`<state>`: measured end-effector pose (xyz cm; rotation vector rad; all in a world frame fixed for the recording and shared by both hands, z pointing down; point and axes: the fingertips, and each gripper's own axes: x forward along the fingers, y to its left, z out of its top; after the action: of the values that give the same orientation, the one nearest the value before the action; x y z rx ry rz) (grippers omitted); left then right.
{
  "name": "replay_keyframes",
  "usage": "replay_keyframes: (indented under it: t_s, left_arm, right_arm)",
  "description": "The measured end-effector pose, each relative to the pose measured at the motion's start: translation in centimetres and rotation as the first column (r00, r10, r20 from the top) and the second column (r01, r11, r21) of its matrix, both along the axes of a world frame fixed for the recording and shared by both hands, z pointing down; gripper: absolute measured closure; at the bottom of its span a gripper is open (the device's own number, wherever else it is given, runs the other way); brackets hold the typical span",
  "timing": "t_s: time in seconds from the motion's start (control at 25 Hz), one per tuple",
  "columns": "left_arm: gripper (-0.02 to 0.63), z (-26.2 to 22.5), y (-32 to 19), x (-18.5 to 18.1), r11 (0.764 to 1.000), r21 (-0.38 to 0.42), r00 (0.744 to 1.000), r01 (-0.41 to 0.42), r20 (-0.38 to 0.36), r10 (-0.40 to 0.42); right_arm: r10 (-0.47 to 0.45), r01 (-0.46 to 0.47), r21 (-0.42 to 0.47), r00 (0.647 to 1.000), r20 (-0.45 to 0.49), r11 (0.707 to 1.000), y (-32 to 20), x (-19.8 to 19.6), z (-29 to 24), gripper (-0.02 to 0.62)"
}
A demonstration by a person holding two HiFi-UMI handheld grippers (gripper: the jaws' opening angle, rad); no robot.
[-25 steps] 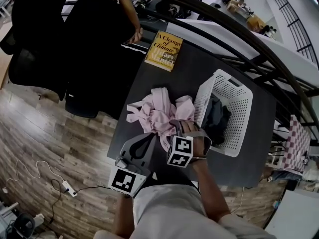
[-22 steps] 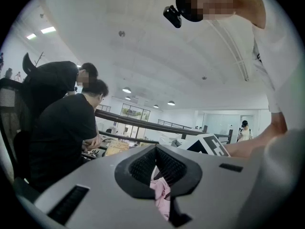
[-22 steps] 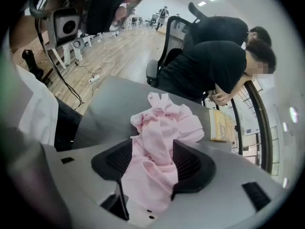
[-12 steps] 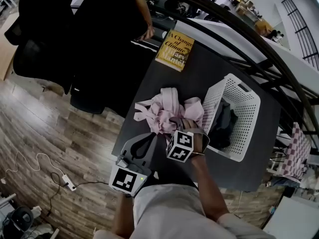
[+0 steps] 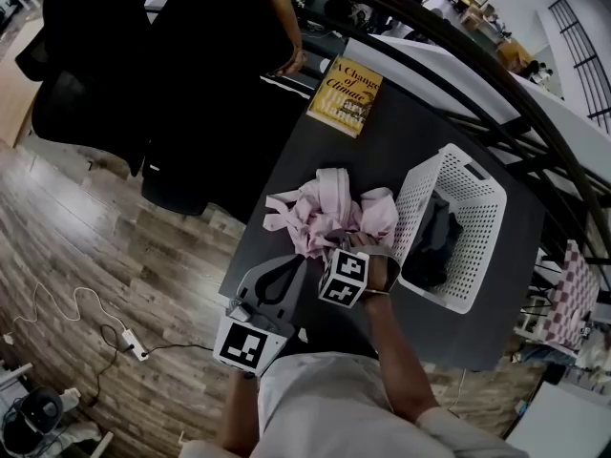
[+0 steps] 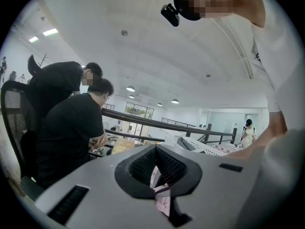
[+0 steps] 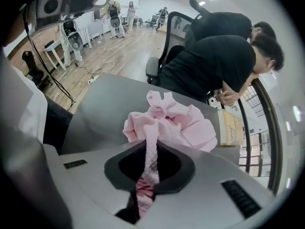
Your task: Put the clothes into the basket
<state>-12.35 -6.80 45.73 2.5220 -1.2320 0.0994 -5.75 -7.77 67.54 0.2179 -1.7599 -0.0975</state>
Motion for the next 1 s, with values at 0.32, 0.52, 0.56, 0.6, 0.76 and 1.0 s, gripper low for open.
replay_keyframes:
  t_s: [0.32, 0.52, 0.56, 0.6, 0.76, 1.0]
  left_arm:
    - [0.604, -0.5, -0.1, 0.1, 1.000, 0.013, 1.000, 0.003, 0.007, -0.004]
    - [0.604, -1.0, -0.2, 0.6, 1.000, 0.023, 1.000, -0.003, 0.020, 0.002]
    - [0.604, -1.1, -0.2, 0.7, 1.000, 0.025, 1.000, -0.004, 0.021, 0.003]
    - [0.604, -1.2, -0.2, 0.8, 1.000, 0.026, 1.000, -0.005, 0.022, 0.004]
    - [0.604, -1.6, -0.1, 0.9, 0.999, 0.032, 1.000, -0.008, 0.028, 0.007]
    - [0.604, -2.1, 0.0, 1.1, 0.999, 0.043, 0.999, -0.019, 0.040, 0.017]
  right_arm:
    - [0.098, -0.095, -0.024, 0.977, 0.189, 0.995, -0.8, -1.6, -3.7, 0.565]
    - [0.157, -0.153, -0.037, 0.943, 0.292, 0.987, -1.3, -1.9, -6.0, 0.566]
    - [0.170, -0.166, -0.040, 0.935, 0.312, 0.985, -1.4, -1.9, -6.4, 0.566]
    - [0.181, -0.177, -0.042, 0.926, 0.330, 0.983, -1.5, -1.9, -6.8, 0.566]
    - [0.216, -0.213, -0.053, 0.893, 0.396, 0.976, -1.5, -2.0, -8.2, 0.568]
    - [0.254, -0.249, -0.074, 0.845, 0.470, 0.966, -1.4, -2.2, -9.7, 0.569]
